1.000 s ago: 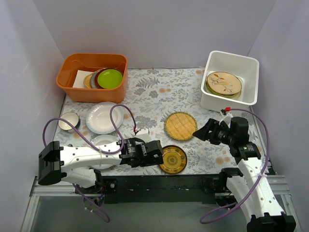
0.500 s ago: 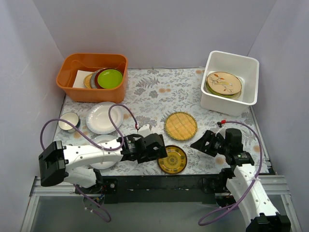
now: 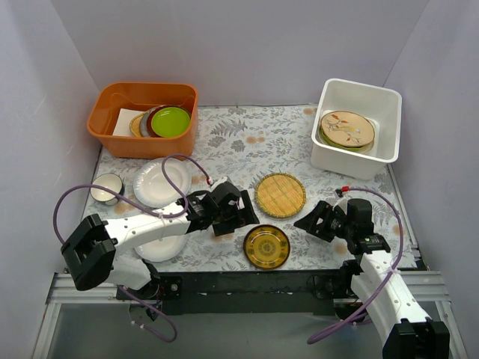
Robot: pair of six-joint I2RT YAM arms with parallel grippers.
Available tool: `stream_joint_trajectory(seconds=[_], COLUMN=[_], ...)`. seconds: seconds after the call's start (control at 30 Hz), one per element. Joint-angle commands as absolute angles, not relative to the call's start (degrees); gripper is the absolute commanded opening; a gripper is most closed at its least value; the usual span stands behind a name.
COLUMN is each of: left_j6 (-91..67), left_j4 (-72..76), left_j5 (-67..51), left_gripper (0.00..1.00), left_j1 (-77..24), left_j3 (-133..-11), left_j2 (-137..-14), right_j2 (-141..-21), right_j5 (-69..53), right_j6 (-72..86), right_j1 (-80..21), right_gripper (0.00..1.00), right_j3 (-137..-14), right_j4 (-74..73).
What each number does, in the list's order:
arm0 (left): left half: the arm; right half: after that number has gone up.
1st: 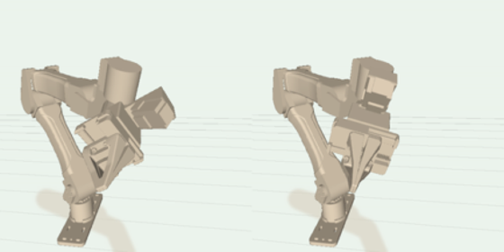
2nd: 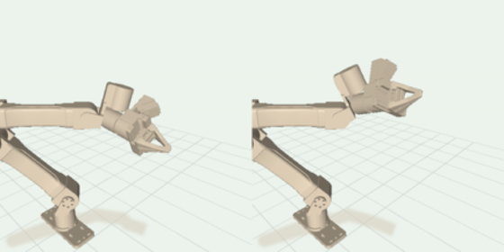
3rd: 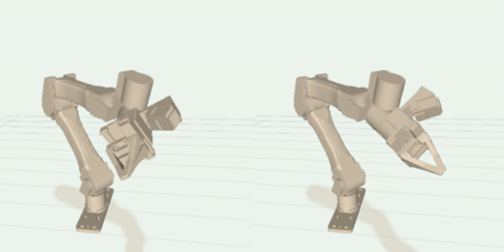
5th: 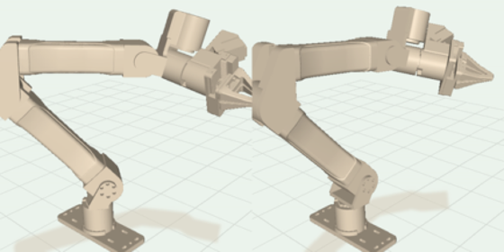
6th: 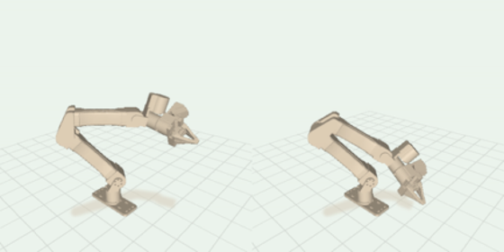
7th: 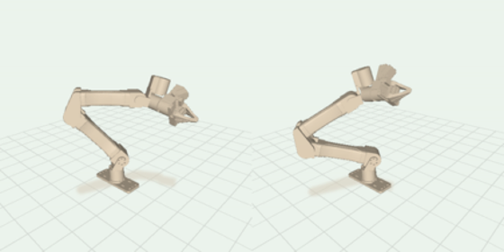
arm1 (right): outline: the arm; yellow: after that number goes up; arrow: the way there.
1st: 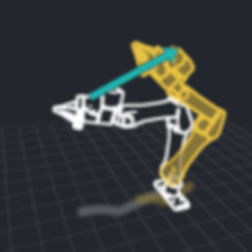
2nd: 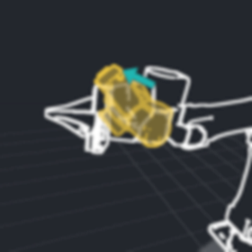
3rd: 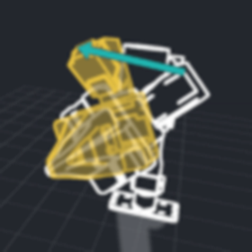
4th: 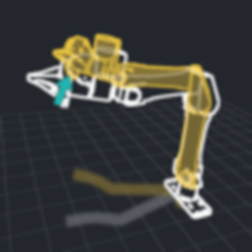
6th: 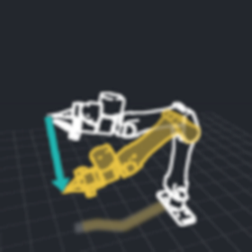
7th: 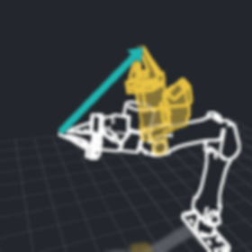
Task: Place the plates into the plastic bin on the countertop
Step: Pick up the plate at the center of the board.
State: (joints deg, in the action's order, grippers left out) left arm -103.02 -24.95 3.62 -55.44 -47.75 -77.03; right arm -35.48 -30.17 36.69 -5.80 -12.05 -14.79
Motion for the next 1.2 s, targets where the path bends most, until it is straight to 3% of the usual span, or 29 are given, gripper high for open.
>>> stream_joint_trajectory(seconds=[0.0, 0.4, 1.17], left_j6=[-100.2, -95.71, -94.31], left_j4=[-19.08, -14.6, -7.47], left_j5=[-3.33, -11.6, -17.93], left_gripper=[0.98, 0.98, 0.95], left_j1=[-52.13, -44.22, -41.22], left_j3=[-48.16, -50.62, -55.37], left_j2=[-78.22, -85.25, -98.43], right_j2=[-35.51, -38.41, -37.53], right_j5=[-29.71, -30.59, -30.94], right_j6=[37.35, 38.5, 39.64], right_j1=[-6.06, -6.06, -6.06], right_gripper=[0.75, 0.75, 0.75], right_j3=[-11.87, -9.76, -8.17], right_j4=[-10.9, -6.07, -4.57])
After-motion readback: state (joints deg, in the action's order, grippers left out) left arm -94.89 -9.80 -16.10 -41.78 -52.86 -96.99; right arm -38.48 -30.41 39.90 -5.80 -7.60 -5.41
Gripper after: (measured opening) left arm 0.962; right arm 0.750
